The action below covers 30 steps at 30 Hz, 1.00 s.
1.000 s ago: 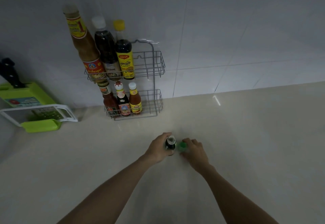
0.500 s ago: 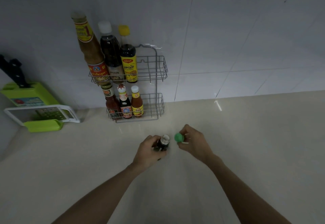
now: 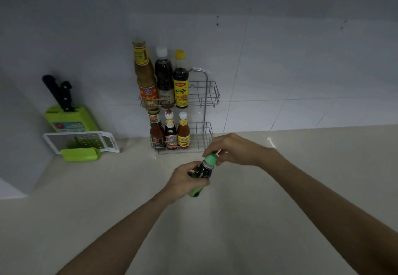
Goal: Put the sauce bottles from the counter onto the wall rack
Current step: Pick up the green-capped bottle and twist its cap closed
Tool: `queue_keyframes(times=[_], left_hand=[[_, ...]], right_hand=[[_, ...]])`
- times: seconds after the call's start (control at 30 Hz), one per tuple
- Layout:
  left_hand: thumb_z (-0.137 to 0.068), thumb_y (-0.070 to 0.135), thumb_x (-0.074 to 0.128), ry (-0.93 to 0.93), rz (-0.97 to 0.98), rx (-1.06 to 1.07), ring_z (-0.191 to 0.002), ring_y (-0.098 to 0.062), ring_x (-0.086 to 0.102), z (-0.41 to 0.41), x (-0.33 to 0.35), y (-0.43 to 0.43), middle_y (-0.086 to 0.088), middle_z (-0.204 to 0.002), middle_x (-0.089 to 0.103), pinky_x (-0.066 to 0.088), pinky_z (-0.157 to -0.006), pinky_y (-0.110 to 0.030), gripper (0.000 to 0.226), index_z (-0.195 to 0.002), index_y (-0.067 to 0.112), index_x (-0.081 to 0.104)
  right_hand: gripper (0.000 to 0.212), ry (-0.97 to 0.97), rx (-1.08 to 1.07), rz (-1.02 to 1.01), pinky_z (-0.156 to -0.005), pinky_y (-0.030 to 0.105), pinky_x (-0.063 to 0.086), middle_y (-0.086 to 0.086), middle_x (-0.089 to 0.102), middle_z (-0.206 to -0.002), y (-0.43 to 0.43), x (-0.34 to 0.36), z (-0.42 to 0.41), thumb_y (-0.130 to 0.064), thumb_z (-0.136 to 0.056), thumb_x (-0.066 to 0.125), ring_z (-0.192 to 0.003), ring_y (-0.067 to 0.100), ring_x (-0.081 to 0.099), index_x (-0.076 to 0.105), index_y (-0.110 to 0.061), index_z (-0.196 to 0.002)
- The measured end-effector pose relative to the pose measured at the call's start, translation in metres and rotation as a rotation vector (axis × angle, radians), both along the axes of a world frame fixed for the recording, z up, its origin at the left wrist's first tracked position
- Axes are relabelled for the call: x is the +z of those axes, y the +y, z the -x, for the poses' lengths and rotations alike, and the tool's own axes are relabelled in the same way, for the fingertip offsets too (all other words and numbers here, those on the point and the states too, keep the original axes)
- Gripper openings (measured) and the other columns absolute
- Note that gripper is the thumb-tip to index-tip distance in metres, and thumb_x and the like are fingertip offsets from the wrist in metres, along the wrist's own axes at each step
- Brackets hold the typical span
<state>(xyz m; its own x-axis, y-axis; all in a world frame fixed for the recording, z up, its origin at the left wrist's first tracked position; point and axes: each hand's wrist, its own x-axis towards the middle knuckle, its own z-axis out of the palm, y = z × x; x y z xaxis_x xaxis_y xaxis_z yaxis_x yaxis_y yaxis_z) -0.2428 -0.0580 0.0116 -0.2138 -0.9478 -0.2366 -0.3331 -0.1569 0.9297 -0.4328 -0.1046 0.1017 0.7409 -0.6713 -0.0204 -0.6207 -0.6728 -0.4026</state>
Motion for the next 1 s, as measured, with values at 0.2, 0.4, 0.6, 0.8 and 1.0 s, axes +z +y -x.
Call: queue_keyframes(times=[0.2, 0.4, 0.6, 0.8, 1.0], left_hand=[[-0.074, 0.010, 0.075, 0.210, -0.239, -0.211, -0.103, -0.019, 0.067, -0.017, 0.017, 0.010, -0.005, -0.113, 0.072, 0.055, -0.089, -0.037, 0.039, -0.110, 0.025, 0.070], [-0.072, 0.006, 0.078, 0.191, -0.118, -0.080, -0.099, -0.021, 0.066, -0.019, 0.019, 0.015, -0.018, -0.115, 0.068, 0.053, -0.092, -0.036, 0.040, -0.110, 0.014, 0.070], [-0.070, 0.009, 0.080, 0.186, -0.097, -0.080, -0.110, -0.031, 0.065, -0.025, 0.017, 0.017, -0.015, -0.114, 0.070, 0.051, -0.098, -0.037, 0.042, -0.111, 0.014, 0.071], [-0.074, -0.003, 0.071, 0.362, -0.278, -0.161, -0.093, -0.024, 0.069, -0.029, 0.029, 0.017, -0.008, -0.095, 0.073, 0.051, -0.095, -0.039, 0.036, -0.106, 0.014, 0.071], [-0.069, 0.000, 0.067, 0.498, -0.392, -0.266, -0.084, -0.020, 0.069, -0.030, 0.033, 0.017, -0.008, -0.091, 0.071, 0.054, -0.082, -0.031, 0.045, -0.113, 0.010, 0.066]], right_hand=[[0.040, 0.017, 0.071, -0.092, -0.081, 0.013, 0.048, -0.009, 0.062, -0.103, 0.007, 0.026, -0.015, 0.001, -0.078, 0.073, -0.095, 0.005, 0.058, 0.070, -0.018, -0.113], [0.022, 0.149, -0.022, -0.095, -0.069, 0.026, 0.045, 0.003, 0.063, -0.096, 0.012, 0.031, -0.025, -0.027, -0.090, 0.064, -0.074, 0.005, 0.056, 0.064, -0.011, -0.106], [0.026, 0.163, -0.040, -0.087, -0.057, 0.025, 0.037, -0.008, 0.051, -0.071, 0.019, 0.026, -0.026, -0.037, -0.094, 0.057, -0.066, 0.010, 0.049, 0.056, -0.013, -0.104], [0.029, 0.079, 0.067, -0.149, -0.083, 0.024, 0.047, -0.009, 0.061, -0.103, 0.015, 0.037, -0.027, -0.012, -0.090, 0.063, -0.093, 0.008, 0.056, 0.060, -0.020, -0.118], [0.035, -0.039, 0.076, -0.259, -0.091, 0.029, 0.052, -0.012, 0.062, -0.109, 0.015, 0.046, -0.023, -0.001, -0.087, 0.065, -0.106, 0.009, 0.059, 0.066, -0.020, -0.117]])
